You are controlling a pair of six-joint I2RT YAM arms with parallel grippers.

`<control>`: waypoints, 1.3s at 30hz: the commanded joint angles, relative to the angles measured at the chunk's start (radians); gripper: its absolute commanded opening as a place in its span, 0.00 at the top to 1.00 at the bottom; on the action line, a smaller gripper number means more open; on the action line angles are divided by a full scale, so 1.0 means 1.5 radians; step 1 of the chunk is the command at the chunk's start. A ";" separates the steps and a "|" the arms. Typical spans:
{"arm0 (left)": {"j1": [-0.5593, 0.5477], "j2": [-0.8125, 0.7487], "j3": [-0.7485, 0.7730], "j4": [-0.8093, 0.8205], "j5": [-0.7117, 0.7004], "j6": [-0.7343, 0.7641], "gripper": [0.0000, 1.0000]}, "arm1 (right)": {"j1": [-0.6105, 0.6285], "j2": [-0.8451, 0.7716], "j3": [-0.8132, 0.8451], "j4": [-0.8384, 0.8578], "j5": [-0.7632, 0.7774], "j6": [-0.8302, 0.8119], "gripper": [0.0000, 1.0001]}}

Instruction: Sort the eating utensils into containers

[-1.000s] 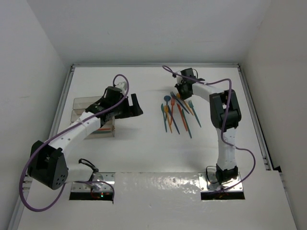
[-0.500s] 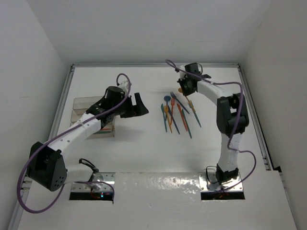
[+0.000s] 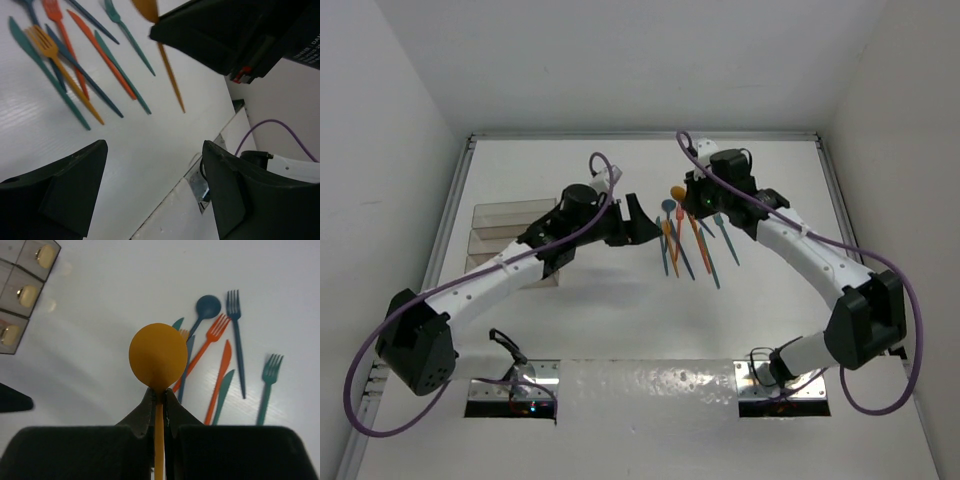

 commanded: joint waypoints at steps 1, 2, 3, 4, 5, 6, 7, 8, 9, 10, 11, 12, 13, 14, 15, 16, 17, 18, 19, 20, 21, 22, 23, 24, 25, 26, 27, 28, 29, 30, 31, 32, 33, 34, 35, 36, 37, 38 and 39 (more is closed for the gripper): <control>-0.045 0.033 0.016 0.082 -0.008 -0.032 0.26 | 0.031 -0.027 -0.022 0.035 -0.004 0.110 1.00; -0.066 0.041 0.018 0.087 -0.011 -0.037 0.26 | 0.038 -0.032 -0.027 0.037 -0.001 0.119 1.00; -0.075 0.047 0.024 0.090 -0.019 -0.041 0.26 | 0.044 -0.042 -0.034 0.044 0.001 0.129 1.00; -0.083 0.058 0.026 0.091 -0.036 -0.047 0.28 | 0.049 -0.047 -0.043 0.048 0.006 0.152 1.00; -0.097 0.064 0.032 0.090 -0.042 -0.050 0.29 | 0.051 -0.051 -0.045 0.049 0.006 0.163 1.00; -0.102 0.070 0.036 0.085 -0.049 -0.053 0.29 | 0.051 -0.061 -0.049 0.050 0.006 0.172 1.00; -0.106 0.082 0.039 0.080 -0.060 -0.061 0.31 | 0.052 -0.066 -0.050 0.050 0.003 0.186 1.00; -0.113 0.089 0.044 0.079 -0.064 -0.064 0.32 | 0.052 -0.068 -0.051 0.050 0.001 0.191 1.00; -0.115 0.093 0.047 0.081 -0.068 -0.068 0.33 | 0.052 -0.074 -0.051 0.049 -0.002 0.201 1.00; -0.117 0.100 0.047 0.085 -0.077 -0.071 0.35 | 0.052 -0.076 -0.050 0.048 -0.005 0.203 1.00; -0.122 0.103 0.048 0.088 -0.084 -0.078 0.36 | 0.052 -0.079 -0.050 0.044 -0.010 0.205 1.00; -0.123 0.106 0.049 0.096 -0.090 -0.082 0.37 | 0.054 -0.086 -0.052 0.044 -0.011 0.210 1.00; -0.125 0.112 0.051 0.100 -0.098 -0.092 0.40 | 0.054 -0.089 -0.052 0.043 -0.013 0.212 1.00; -0.125 0.117 0.054 0.109 -0.105 -0.106 0.41 | 0.056 -0.096 -0.056 0.042 -0.011 0.217 1.00; -0.126 0.119 0.054 0.116 -0.105 -0.106 0.43 | 0.055 -0.096 -0.059 0.043 -0.011 0.219 1.00; -0.127 0.120 0.052 0.125 -0.111 -0.118 0.44 | 0.056 -0.103 -0.061 0.044 -0.012 0.219 1.00; -0.128 0.122 0.052 0.137 -0.116 -0.124 0.45 | 0.056 -0.105 -0.064 0.042 -0.012 0.219 1.00; -0.130 0.125 0.053 0.142 -0.127 -0.133 0.48 | 0.056 -0.109 -0.065 0.040 -0.013 0.223 1.00; -0.130 0.127 0.052 0.147 -0.129 -0.137 0.49 | 0.056 -0.111 -0.067 0.040 -0.014 0.224 1.00; -0.131 0.130 0.053 0.158 -0.131 -0.142 0.50 | 0.057 -0.114 -0.073 0.040 -0.015 0.225 1.00; -0.131 0.136 0.053 0.165 -0.129 -0.153 0.52 | 0.056 -0.115 -0.077 0.041 -0.013 0.227 1.00; -0.131 0.138 0.054 0.172 -0.126 -0.157 0.52 | 0.056 -0.120 -0.079 0.042 -0.013 0.228 1.00; -0.132 0.145 0.055 0.184 -0.120 -0.162 0.53 | 0.057 -0.122 -0.084 0.042 -0.014 0.228 1.00; -0.133 0.149 0.056 0.187 -0.118 -0.168 0.54 | 0.057 -0.124 -0.087 0.043 -0.014 0.228 1.00; -0.135 0.152 0.058 0.192 -0.117 -0.170 0.55 | 0.057 -0.127 -0.092 0.044 -0.012 0.228 1.00; -0.137 0.160 0.059 0.193 -0.113 -0.174 0.60 | 0.057 -0.129 -0.093 0.045 -0.012 0.227 1.00; -0.139 0.165 0.061 0.194 -0.111 -0.176 0.63 | 0.057 -0.128 -0.095 0.046 -0.010 0.226 1.00; -0.139 0.169 0.062 0.197 -0.107 -0.178 0.67 | 0.057 -0.129 -0.096 0.047 -0.009 0.226 1.00; -0.140 0.179 0.062 0.199 -0.101 -0.181 0.74 | 0.057 -0.129 -0.096 0.048 -0.011 0.226 1.00; -0.141 0.183 0.060 0.201 -0.098 -0.188 0.79 | 0.057 -0.129 -0.097 0.049 -0.011 0.226 1.00; -0.141 0.186 0.058 0.206 -0.095 -0.193 0.84 | 0.057 -0.129 -0.098 0.050 -0.011 0.224 1.00; -0.141 0.189 0.056 0.210 -0.092 -0.200 0.95 | 0.057 -0.129 -0.098 0.051 -0.010 0.222 1.00; -0.141 0.189 0.052 0.212 -0.091 -0.204 1.00 | 0.057 -0.128 -0.098 0.049 -0.005 0.222 1.00; -0.141 0.190 0.049 0.211 -0.094 -0.208 1.00 | 0.057 -0.128 -0.097 0.049 -0.003 0.220 1.00; -0.141 0.186 0.046 0.211 -0.099 -0.215 1.00 | 0.057 -0.126 -0.096 0.049 -0.001 0.217 1.00; -0.141 0.182 0.037 0.210 -0.104 -0.221 1.00 | 0.057 -0.125 -0.094 0.043 0.000 0.217 0.96; -0.141 0.173 0.033 0.203 -0.124 -0.231 1.00 | 0.057 -0.122 -0.089 0.039 0.004 0.215 0.90; -0.140 0.166 0.029 0.196 -0.140 -0.235 1.00 | 0.057 -0.121 -0.087 0.034 0.007 0.215 0.81; -0.138 0.158 0.023 0.184 -0.157 -0.241 1.00 | 0.056 -0.120 -0.084 0.026 0.014 0.214 0.71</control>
